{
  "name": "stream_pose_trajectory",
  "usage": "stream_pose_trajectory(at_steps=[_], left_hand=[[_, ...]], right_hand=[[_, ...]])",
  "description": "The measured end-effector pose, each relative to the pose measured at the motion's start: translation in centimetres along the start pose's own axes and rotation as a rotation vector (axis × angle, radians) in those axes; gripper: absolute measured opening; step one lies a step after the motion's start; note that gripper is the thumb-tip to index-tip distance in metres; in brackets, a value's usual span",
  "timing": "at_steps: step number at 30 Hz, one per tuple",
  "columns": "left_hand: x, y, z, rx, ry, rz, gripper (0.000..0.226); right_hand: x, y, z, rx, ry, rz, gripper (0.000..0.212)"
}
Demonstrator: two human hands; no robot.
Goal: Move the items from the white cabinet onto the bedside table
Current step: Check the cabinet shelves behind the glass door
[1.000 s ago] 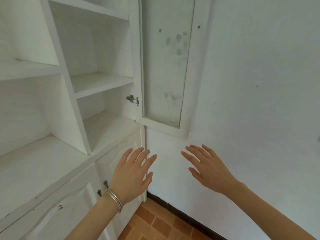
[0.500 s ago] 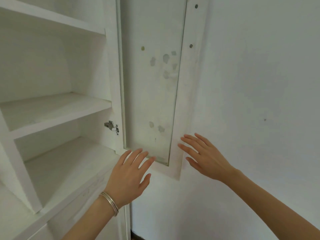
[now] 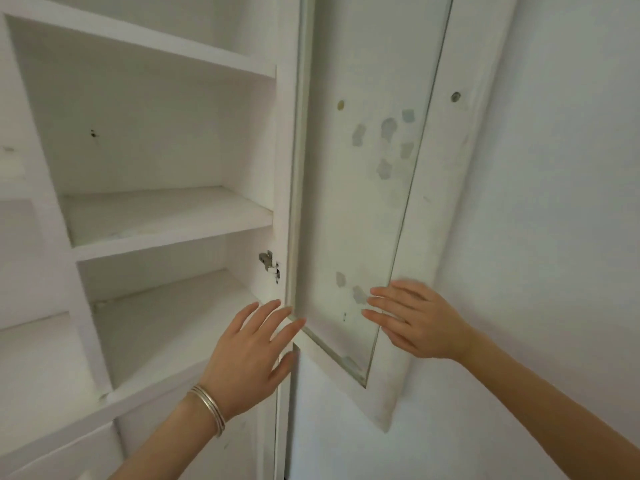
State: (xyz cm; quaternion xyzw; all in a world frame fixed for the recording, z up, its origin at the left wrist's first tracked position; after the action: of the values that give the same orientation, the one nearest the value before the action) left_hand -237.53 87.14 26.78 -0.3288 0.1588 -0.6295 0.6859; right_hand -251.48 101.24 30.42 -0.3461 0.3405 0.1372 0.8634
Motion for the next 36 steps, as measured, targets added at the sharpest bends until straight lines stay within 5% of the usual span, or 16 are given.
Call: stream_pose_trajectory(at_steps=[6,12,27,36], left_hand=[[0.3,-0.1,0.1,0.062,-0.096,0.114,0.045],[1.6,1.9,1.5,0.088,-0.154,0.237,0.046],[11.0,12.1,10.0,0.049,-0.310,0.363,0.044],[20.6,19.2,14.5,0.097,-0.395,0.401,0.045]], right_hand=[[0.2,-0.9,0.7,-0.275,-0.049,0.015,0.033],[2.0,-1.9,1.6,-0.358,-0.110,0.077,0.034],[14.5,-15.0,3.4,-0.475,-0.286,0.235,0.030],[21.5,-28.1,-1.0,-0.355,-0.332,0.248,0.024]])
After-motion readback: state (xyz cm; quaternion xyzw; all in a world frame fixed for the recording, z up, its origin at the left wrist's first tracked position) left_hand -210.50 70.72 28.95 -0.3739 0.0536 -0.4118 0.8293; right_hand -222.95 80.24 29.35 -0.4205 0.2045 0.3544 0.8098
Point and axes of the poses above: each hand's wrist, its own y-axis away from the middle knuckle, its own z-axis out of the back of the hand, x = y × z, the point moved 8 cm from there along -y, towards the middle knuckle, and after that the axes turned 5 degrees about -x, right-handed, at the moved point
